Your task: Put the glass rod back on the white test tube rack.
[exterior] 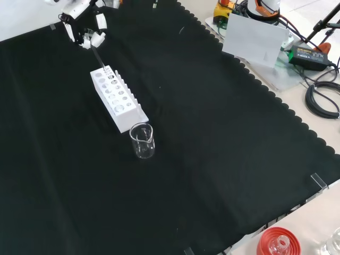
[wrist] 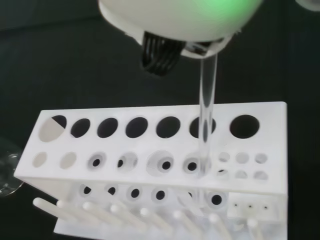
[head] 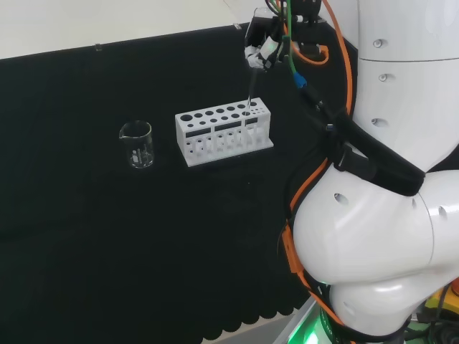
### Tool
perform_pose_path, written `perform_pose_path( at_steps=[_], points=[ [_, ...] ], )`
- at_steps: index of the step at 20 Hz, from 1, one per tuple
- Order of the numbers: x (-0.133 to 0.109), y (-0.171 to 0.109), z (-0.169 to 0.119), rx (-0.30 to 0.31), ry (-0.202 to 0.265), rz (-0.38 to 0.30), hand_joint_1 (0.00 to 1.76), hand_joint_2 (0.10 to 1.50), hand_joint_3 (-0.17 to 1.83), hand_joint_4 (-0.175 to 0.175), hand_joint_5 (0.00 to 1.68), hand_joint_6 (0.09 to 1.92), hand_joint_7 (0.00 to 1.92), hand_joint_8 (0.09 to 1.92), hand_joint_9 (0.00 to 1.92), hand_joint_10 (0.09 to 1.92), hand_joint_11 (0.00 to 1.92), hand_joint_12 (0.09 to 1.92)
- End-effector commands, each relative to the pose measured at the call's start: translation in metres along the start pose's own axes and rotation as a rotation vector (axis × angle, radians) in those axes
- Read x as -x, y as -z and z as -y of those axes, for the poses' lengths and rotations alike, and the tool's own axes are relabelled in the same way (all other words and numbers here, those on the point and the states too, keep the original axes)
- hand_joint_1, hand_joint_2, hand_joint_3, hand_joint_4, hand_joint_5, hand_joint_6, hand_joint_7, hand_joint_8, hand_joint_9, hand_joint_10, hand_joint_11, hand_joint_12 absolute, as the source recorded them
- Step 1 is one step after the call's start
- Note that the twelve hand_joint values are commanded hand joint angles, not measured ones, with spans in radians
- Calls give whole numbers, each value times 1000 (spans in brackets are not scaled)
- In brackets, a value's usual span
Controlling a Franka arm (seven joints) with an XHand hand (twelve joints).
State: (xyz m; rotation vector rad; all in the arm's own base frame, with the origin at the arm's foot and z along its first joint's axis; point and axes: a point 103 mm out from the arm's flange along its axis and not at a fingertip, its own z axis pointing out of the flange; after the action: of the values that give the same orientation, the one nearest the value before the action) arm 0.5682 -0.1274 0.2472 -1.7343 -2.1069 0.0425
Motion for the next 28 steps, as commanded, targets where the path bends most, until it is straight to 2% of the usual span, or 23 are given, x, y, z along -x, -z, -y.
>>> perform_pose_path(
  at_steps=[1,11,17,23,26,28],
  points=[
    [-1,-3,-1,-2,6,0,1325,567,890,-175,1118,836,1315,936,1701,553,1613,742],
    [-16,-6,-8,-9,27,2,1324,569,886,-175,1117,837,1315,935,1699,551,1614,742],
    [-18,-6,-6,-18,24,8,1324,571,883,-175,1116,837,1315,934,1698,550,1614,741],
    [-17,-1,-4,-10,30,-16,1323,569,884,-175,1115,842,1320,922,1697,547,1618,738],
    [-16,1,-3,-22,30,-22,1324,573,851,-175,1133,808,1351,829,1705,497,1637,685],
    [-15,1,-2,-31,29,-31,1321,614,760,-175,1123,807,1378,702,1718,432,1657,637]
  ],
)
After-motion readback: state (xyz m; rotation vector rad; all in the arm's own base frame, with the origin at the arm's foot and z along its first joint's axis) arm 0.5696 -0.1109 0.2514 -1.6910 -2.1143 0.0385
